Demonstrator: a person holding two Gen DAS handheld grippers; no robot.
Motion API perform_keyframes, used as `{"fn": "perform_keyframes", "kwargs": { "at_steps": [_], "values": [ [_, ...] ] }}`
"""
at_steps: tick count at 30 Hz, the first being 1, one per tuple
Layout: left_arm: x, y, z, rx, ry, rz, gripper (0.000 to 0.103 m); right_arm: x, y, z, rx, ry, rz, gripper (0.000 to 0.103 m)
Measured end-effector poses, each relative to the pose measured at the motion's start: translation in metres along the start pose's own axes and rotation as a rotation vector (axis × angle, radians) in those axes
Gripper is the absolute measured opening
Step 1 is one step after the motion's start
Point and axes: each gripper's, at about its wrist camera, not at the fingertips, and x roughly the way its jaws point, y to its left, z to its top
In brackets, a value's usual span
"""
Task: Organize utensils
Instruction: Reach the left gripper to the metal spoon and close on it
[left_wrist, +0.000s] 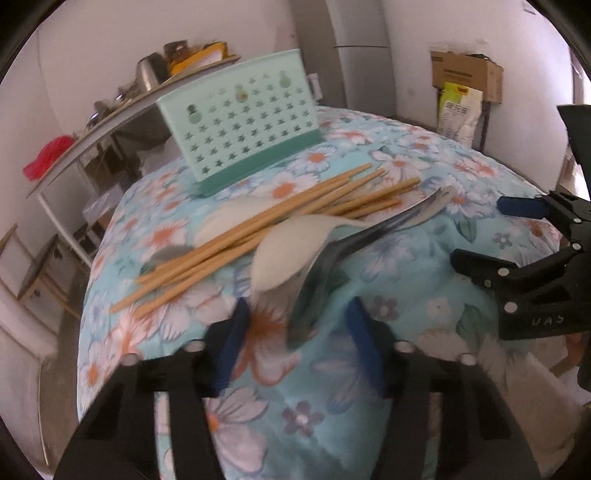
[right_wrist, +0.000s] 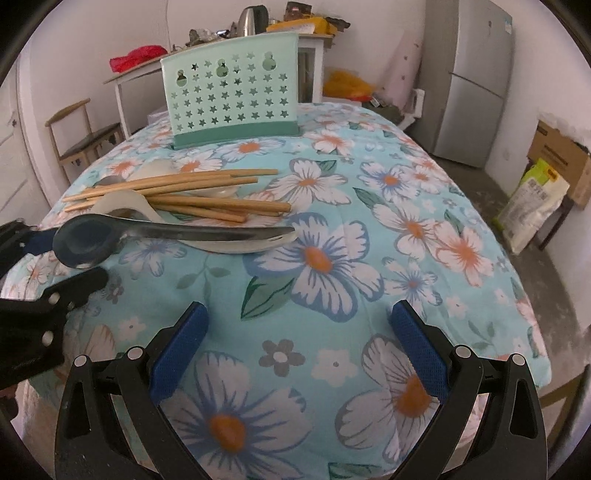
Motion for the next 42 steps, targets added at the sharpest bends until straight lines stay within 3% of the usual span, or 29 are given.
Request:
{"fn": "perform_keyframes", "kwargs": {
  "at_steps": [2, 5, 10, 17, 21, 28, 32, 36, 42],
  "values": [
    [-0.001, -0.002, 0.000, 0.023, -0.005, -0.010, 0.023, -0.002, -0.002, 0.000, 0.005, -0.004, 0.011, 0.095],
    [-0.009, -0.006, 0.001, 0.063, 0.009, 0.005, 0.004, -0.006, -0.003, 0.001, -0.002, -0.005, 0.007, 0.095],
    [-0.029, 0.011, -0.002, -0.045, 0.039, -0.032, 0.003, -0.028, -0.012, 0.003, 0.009, -0.076, -0.009, 0.092],
    [-0.037, 0.077, -0.031, -0.400, 0.108, -0.176, 0.004, -0.045, -0.005, 0.011, -0.009, -0.131, 0.013, 0.077],
    [-0.030, 0.106, -0.054, -0.622, 0.095, -0.302, 0.003, -0.045, 0.018, 0.020, -0.109, -0.137, 0.041, 0.066],
    [-0.058, 0.120, -0.068, -0.658, 0.054, -0.324, 0.002, -0.040, 0.057, 0.033, -0.288, -0.147, 0.069, 0.052],
    [-0.076, 0.144, -0.077, -0.701, 0.032, -0.339, 0.002, -0.038, 0.070, 0.042, -0.335, -0.152, 0.098, 0.051],
    [-0.098, 0.172, -0.088, -0.776, -0.022, -0.318, 0.002, -0.027, 0.096, 0.043, -0.453, -0.140, 0.125, 0.051],
    [-0.112, 0.195, -0.099, -0.837, -0.084, -0.253, 0.002, 0.003, 0.131, 0.039, -0.652, -0.109, 0.084, 0.048]
  ]
}}
